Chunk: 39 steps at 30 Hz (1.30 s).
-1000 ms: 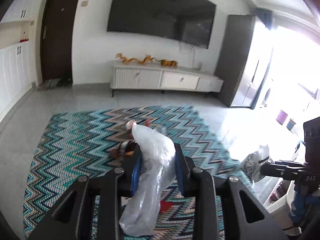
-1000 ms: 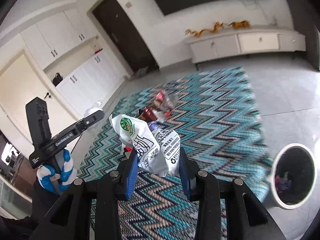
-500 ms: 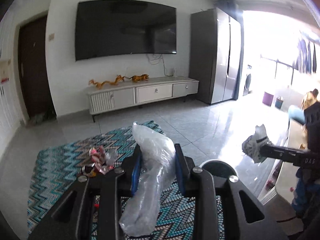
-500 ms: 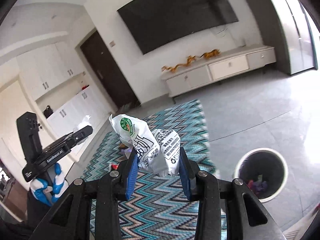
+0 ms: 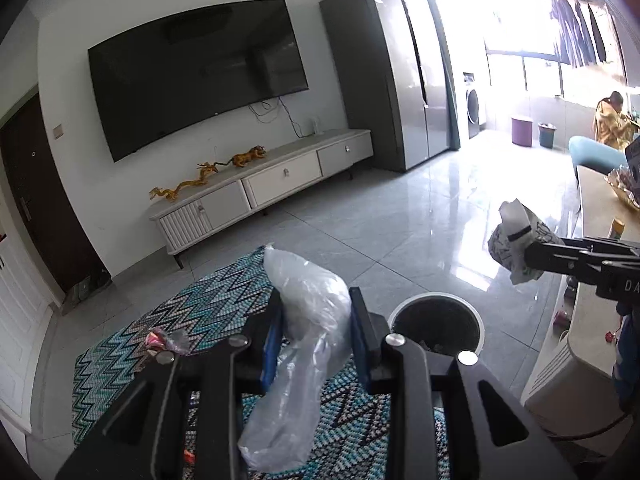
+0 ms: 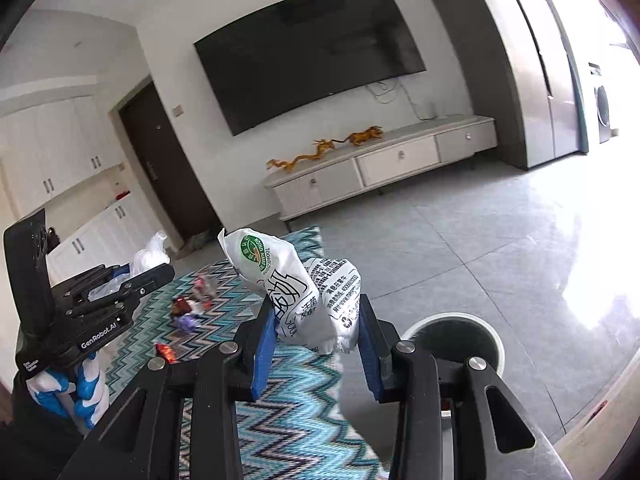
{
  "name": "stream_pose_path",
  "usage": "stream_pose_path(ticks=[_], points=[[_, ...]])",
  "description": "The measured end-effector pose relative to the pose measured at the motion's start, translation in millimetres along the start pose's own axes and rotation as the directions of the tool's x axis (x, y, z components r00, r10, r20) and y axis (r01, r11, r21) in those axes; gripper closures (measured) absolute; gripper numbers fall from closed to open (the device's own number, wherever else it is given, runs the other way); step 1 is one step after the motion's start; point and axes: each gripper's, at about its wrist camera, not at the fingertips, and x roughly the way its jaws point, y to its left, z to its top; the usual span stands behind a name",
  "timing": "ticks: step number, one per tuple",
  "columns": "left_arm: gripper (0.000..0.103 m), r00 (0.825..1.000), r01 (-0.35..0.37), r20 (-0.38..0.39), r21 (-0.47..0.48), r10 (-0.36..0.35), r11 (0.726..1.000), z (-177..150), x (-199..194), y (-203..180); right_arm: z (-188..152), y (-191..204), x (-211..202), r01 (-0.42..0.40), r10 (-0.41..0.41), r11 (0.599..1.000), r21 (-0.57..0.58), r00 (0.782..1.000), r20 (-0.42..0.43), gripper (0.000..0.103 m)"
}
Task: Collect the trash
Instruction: 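Carry both bags to the white bin and open both tools to drop them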
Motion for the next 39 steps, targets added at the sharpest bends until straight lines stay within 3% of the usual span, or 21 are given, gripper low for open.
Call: stream_pose_path(ticks=[10,17,21,25,31,34,36,39], points=[[0.074,0.994,0.057,-0.101,0.069,-0.050,0.996,14,71,-41,-6,-71,35,0.039,-0.032,0.990,0.133,0.998,-0.055,0.068],[0.074,0.975,0.122,-0.193,0.069,-0.107,0.990,21,138,-66,-9,-113,72,0.097,-0.072,0.975,0.198,0.989,-0.129,0.068],[0.072,0.945,0.196,-0.269,0.015,-0.185,0.980,20,183,-81,-13,-139,98,0.145,-0.102,0.962,0.230,0.977,-0.188,0.067],[0.072,0.901,0.263,-0.345,-0.046,-0.263,0.964,14,227,-98,-24,-164,124,0.193,-0.126,0.945,0.263,0.960,-0.251,0.066],[0.071,0.855,0.321,-0.389,-0.119,-0.342,0.940,10,272,-115,-42,-192,155,0.260,-0.160,0.925,0.276,0.928,-0.336,0.062],[0.063,0.826,0.349,-0.406,-0.174,-0.390,0.921,5,289,-120,-49,-202,166,0.291,-0.182,0.918,0.271,0.913,-0.365,0.057],[0.053,0.815,0.364,-0.407,-0.194,-0.412,0.911,4,294,-121,-53,-208,168,0.310,-0.195,0.910,0.275,0.906,-0.377,0.052],[0.051,0.805,0.377,-0.404,-0.216,-0.434,0.901,5,297,-121,-55,-212,165,0.326,-0.205,0.902,0.281,0.900,-0.385,0.050]])
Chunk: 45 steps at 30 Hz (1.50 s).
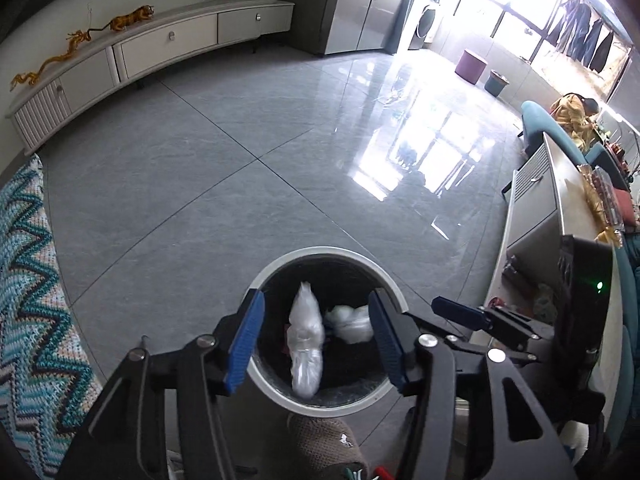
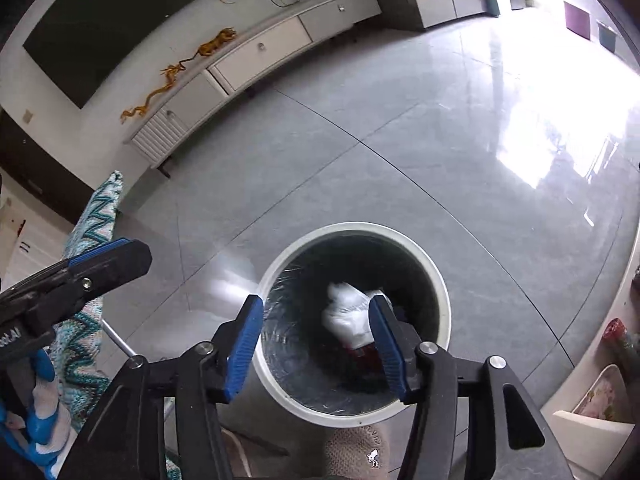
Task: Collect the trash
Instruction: 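Carry both bags to the white bin and open both tools to drop them, then move both open tools back over the trash pile on the rug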
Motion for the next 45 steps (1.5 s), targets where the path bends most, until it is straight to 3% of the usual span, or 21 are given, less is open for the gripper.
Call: stream_pose_path(ticks=[5,10,13,16,21,34,45], points=[[0.050,0.999,-0.016,0.030,-0.010,0.016,1.000,0,-15,0,0,1,-13,-0.006,0.006,1.000,-0.005,1.000,0.018,0.050],[0.050,0.984,-0.139,0.116,0.011,0.136,0.990,-2,-48,-6,0,17,-42,-0.025,0.027,0.999,-0.037,0.997,0.072,0.048],[0.050,0.962,-0.215,0.179,0.019,0.209,0.976,-10,-74,-9,-2,26,-61,-0.033,0.040,0.998,-0.060,0.993,0.109,0.048],[0.040,0.937,-0.267,0.237,0.018,0.255,0.964,-19,-98,-13,-6,39,-89,-0.036,0.050,0.995,-0.088,0.986,0.161,0.047],[0.038,0.903,-0.316,0.314,0.029,0.292,0.948,-31,-134,-25,-12,57,-125,-0.030,0.058,0.991,-0.128,0.972,0.227,0.047],[0.038,0.846,-0.359,0.423,0.003,0.324,0.934,-63,-207,-29,-33,107,-187,-0.020,0.094,0.974,-0.227,0.941,0.324,0.046],[0.038,0.777,-0.395,0.510,-0.064,0.370,0.917,-87,-265,-12,-46,145,-220,-0.019,0.134,0.952,-0.307,0.923,0.359,0.046]])
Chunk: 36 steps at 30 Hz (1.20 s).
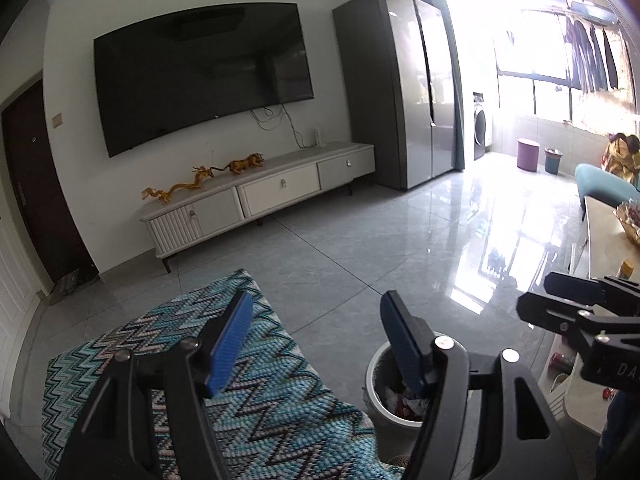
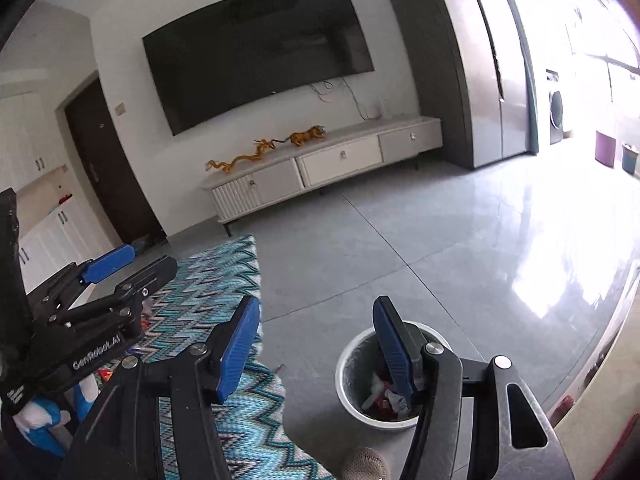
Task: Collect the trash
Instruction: 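Move both open tools back over the trash pile on the rug, then grasp the clear plastic wrapper with the right tool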
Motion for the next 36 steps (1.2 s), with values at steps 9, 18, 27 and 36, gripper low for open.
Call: stream_pose_path(ticks=[9,18,27,36], points=[[0.038,0.972,-0.216,0.085,-0.057,0.220,0.975,32,-58,132,49,65,-34,-0.155,0.163,0.982,-0.110,0.985,0.064,0.046],[0.039,0.934,-0.334,0.052,-0.228,0.354,0.914,14,-89,258,94,148,-28,-0.314,0.331,0.927,-0.206,0.942,0.054,0.046],[0.039,0.961,-0.275,-0.108,-0.346,0.253,0.897,-50,-13,327,69,226,76,-0.406,0.386,0.885,-0.228,0.913,-0.130,0.046],[0.046,0.959,-0.197,-0.278,-0.507,0.058,0.839,-114,94,379,11,281,228,-0.501,0.418,0.853,-0.144,0.823,-0.384,0.046]])
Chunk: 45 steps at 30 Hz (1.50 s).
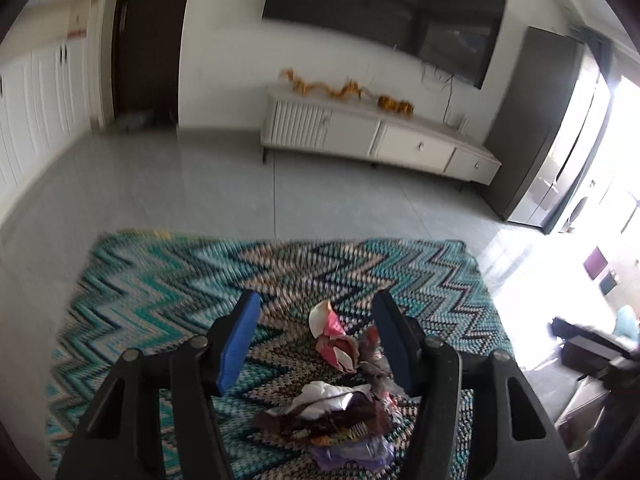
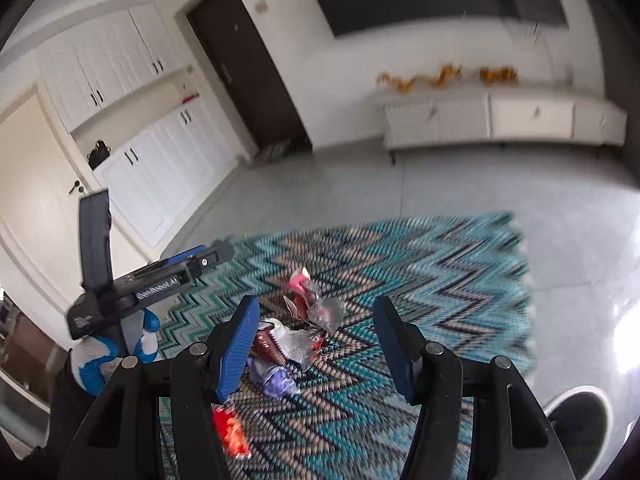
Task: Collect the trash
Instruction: 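Grasp the clear plastic wrapper with the right tool, then carry the clear wrapper to the white bin and open the right tool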
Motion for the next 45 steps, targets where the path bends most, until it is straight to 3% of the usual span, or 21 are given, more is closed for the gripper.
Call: stream_pose_path(ticks=[5,11,15,17,23,29,36,45], points=[[0.051,0.995,0.040,-0.094,-0.060,-0.046,0.997,-4,36,18,-8,-16,75,-0.022,0.025,0.999,0.025,0.994,-0.105,0.046],[0.058,0.977,0.043,-0.206,-0.100,-0.063,0.994,-4,80,19,-21,-15,129,-0.040,0.044,0.999,0.023,0.982,-0.185,0.048],[0.063,0.963,0.027,-0.266,-0.099,-0.052,0.995,-10,97,13,-30,-19,147,-0.037,0.043,0.999,0.029,0.974,-0.224,0.080],[0.063,0.956,0.021,-0.289,-0.093,-0.047,0.995,-15,101,9,-32,-25,145,-0.050,0.061,0.997,0.053,0.974,-0.218,0.084],[0.077,0.950,0.015,-0.308,-0.079,-0.039,0.997,-20,101,-2,-41,-44,106,-0.037,0.053,0.995,0.096,0.984,-0.172,0.086],[0.097,0.969,0.068,-0.232,-0.073,-0.083,0.995,-16,63,-17,-49,-51,55,-0.031,0.046,0.992,0.125,0.992,-0.114,0.086],[0.097,0.987,0.117,-0.101,-0.056,-0.123,0.992,-14,-23,-34,-66,-41,-29,-0.049,0.050,0.991,0.127,0.999,-0.004,0.086],[0.097,0.984,0.175,0.031,-0.018,-0.174,0.984,-17,-122,-62,-86,-22,-134,-0.053,0.039,0.993,0.103,0.990,0.137,0.086]])
